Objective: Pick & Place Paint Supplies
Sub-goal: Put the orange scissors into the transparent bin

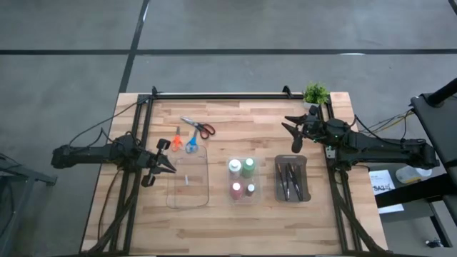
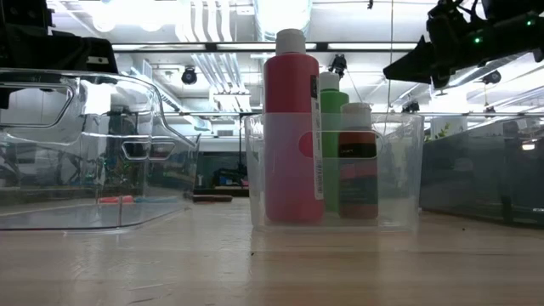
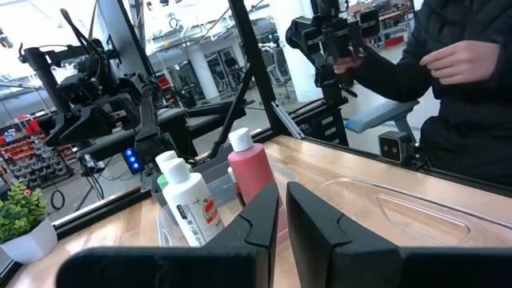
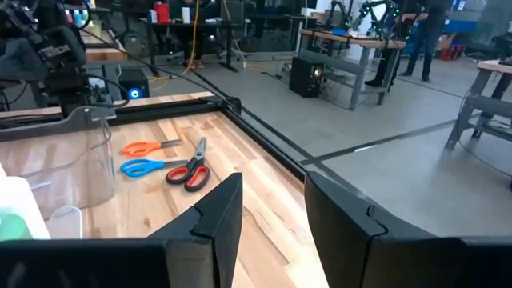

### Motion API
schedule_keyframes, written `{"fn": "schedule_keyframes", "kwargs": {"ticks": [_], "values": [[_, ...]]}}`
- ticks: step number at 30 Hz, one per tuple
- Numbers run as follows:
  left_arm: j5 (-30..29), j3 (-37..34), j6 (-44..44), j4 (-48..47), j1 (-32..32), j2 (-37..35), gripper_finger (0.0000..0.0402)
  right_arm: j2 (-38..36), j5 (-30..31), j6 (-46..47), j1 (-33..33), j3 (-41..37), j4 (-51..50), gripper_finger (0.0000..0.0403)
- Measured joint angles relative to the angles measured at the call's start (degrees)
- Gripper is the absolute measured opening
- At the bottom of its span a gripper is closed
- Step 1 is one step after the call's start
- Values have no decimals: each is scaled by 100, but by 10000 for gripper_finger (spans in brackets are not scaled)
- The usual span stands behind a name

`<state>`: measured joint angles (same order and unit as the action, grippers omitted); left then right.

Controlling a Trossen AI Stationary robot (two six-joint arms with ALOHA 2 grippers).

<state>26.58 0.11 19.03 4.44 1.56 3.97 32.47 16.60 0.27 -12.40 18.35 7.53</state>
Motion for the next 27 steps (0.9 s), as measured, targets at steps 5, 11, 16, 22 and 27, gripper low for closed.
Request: {"fn": "schedule_keyframes", "kwargs": {"ticks": [5,11,16,22,27], "values": [[1,-1,0,-1,0,0,36,0,-6,15,0,0,-2,131],[-1,1,0,0,1,0,35,0,-11,16,0,0,-4,131],[0,0,0,-1,2,0,35,0,-11,136,0,0,-7,131],[-1,-1,0,-1,2,0,35,0,-11,-23,-2,0,-7,131],[0,0,0,-1,1,0,35,-1,-11,-26,-2,0,-7,131]]}}
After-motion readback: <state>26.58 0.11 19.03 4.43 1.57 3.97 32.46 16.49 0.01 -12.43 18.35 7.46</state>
